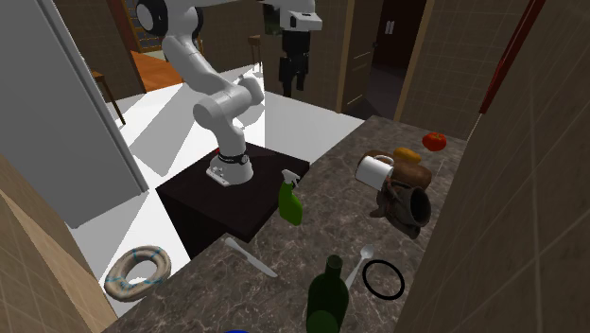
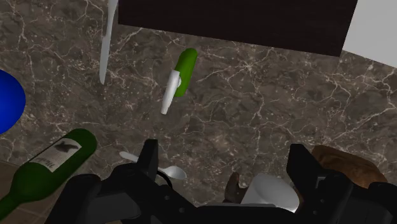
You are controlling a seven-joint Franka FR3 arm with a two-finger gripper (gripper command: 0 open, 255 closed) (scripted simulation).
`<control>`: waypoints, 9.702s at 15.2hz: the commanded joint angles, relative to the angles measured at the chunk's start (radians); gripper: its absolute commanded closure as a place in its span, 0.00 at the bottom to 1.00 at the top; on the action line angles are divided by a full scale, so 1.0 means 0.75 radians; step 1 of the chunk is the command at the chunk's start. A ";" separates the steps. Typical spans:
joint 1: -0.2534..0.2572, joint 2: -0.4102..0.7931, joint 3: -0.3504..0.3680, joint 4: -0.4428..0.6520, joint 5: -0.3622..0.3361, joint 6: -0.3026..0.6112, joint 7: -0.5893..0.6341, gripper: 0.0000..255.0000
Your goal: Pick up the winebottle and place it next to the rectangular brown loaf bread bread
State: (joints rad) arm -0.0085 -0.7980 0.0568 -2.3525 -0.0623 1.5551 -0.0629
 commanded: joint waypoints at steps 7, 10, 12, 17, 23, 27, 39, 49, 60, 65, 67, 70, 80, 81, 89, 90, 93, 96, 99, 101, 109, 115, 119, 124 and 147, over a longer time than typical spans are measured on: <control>-0.056 0.178 -0.136 0.021 -0.066 0.188 -0.109 0.00; -0.079 0.284 -0.201 0.054 -0.084 0.276 -0.164 0.00; -0.093 0.359 -0.244 0.085 -0.090 0.332 -0.201 0.00; -0.119 0.563 -0.347 0.189 -0.078 0.454 -0.300 0.00; -0.145 0.832 -0.458 0.366 -0.005 0.563 -0.436 0.00; -0.172 1.026 -0.518 0.518 0.081 0.605 -0.538 0.00; -0.342 1.572 -0.561 1.047 0.359 0.587 -0.768 0.00; -0.343 1.614 -0.551 0.990 0.380 0.684 -0.782 0.00; -0.343 1.614 -0.551 0.990 0.380 0.683 -0.782 1.00; -0.343 1.604 -0.553 1.011 0.374 0.653 -0.776 1.00; -0.343 1.595 -0.556 1.034 0.368 0.621 -0.771 1.00; -0.343 1.583 -0.559 1.071 0.361 0.573 -0.764 1.00; -0.351 1.563 -0.567 1.223 0.345 0.405 -0.745 1.00; -0.352 1.563 -0.567 1.241 0.345 0.387 -0.743 1.00; -0.369 1.576 -0.571 1.404 0.345 0.237 -0.731 1.00; -0.371 1.580 -0.571 1.427 0.346 0.218 -0.730 1.00; -0.381 1.594 -0.571 1.502 0.350 0.156 -0.727 1.00; -0.394 1.613 -0.571 1.587 0.356 0.091 -0.723 1.00; -0.409 1.639 -0.571 1.682 0.365 0.022 -0.719 1.00; -0.421 1.659 -0.570 1.748 0.372 -0.024 -0.717 1.00; -0.173 1.304 -0.523 1.249 0.222 0.152 -0.492 1.00; -0.047 1.127 -0.445 1.030 0.144 0.213 -0.296 1.00; 0.021 1.041 -0.381 0.928 0.109 0.236 -0.163 1.00; 0.099 0.967 -0.296 0.842 0.083 0.252 0.003 1.00; 0.432 1.076 0.104 0.973 0.029 0.217 0.743 1.00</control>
State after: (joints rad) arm 0.3032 -0.0111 0.1218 -1.6451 -0.0382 1.7219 0.4688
